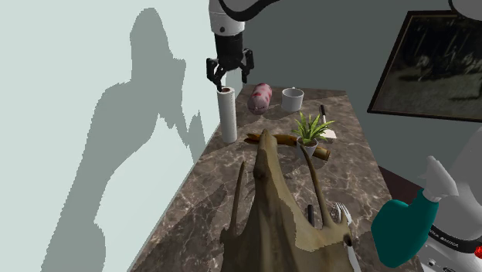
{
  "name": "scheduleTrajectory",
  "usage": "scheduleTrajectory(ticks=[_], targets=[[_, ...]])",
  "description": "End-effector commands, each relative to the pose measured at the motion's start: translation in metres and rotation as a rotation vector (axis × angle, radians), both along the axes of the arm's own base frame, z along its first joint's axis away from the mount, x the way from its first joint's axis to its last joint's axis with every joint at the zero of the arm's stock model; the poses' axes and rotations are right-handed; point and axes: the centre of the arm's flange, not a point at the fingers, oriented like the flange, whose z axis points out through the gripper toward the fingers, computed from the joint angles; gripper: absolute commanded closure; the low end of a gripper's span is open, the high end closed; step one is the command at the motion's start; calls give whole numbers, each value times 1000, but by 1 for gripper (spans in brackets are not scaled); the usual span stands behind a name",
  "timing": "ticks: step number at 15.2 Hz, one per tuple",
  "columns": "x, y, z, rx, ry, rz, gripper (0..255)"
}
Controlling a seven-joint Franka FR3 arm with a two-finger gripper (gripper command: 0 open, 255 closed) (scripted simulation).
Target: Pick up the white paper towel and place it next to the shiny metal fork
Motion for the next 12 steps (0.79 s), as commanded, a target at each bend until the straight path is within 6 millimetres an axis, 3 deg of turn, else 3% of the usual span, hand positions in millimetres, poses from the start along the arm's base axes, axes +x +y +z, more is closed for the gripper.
scheduleTrajectory(ticks=[1, 7, 12], targets=[[13, 11, -7, 0, -4, -3, 0], [16, 8, -39, 0, -4, -3, 0], [16, 8, -42, 0, -4, -3, 0]])
